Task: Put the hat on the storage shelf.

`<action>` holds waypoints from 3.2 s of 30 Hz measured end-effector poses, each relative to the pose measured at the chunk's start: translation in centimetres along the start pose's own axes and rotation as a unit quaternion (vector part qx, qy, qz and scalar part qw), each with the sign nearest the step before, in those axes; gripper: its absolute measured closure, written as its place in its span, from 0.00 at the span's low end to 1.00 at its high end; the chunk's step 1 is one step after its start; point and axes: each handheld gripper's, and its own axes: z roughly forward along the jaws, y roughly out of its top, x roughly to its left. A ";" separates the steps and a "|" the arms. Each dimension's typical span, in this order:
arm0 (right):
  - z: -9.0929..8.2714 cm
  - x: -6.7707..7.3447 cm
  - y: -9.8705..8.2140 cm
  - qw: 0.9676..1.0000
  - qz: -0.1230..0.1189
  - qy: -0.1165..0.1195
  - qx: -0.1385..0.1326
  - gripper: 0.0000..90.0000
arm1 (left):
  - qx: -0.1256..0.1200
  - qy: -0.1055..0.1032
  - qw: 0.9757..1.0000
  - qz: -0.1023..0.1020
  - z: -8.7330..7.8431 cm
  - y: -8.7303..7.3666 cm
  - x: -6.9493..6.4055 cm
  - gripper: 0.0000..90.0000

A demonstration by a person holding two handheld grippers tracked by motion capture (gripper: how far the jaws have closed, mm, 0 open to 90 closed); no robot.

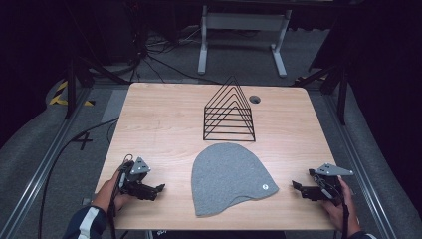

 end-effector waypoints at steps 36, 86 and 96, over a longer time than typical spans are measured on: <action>1.2 1.0 4.8 0.991 -0.090 0.098 0.001 0.41 | -0.024 -0.059 0.994 0.094 1.0 4.2 -5.6 0.28; 3.3 9.4 6.6 0.974 -0.167 0.149 0.020 0.55 | -0.007 -0.062 0.994 0.087 2.7 6.2 -4.9 0.30; 6.4 7.9 10.5 0.984 -0.129 0.119 0.025 0.37 | -0.001 -0.064 0.996 0.063 4.5 8.6 -2.6 0.24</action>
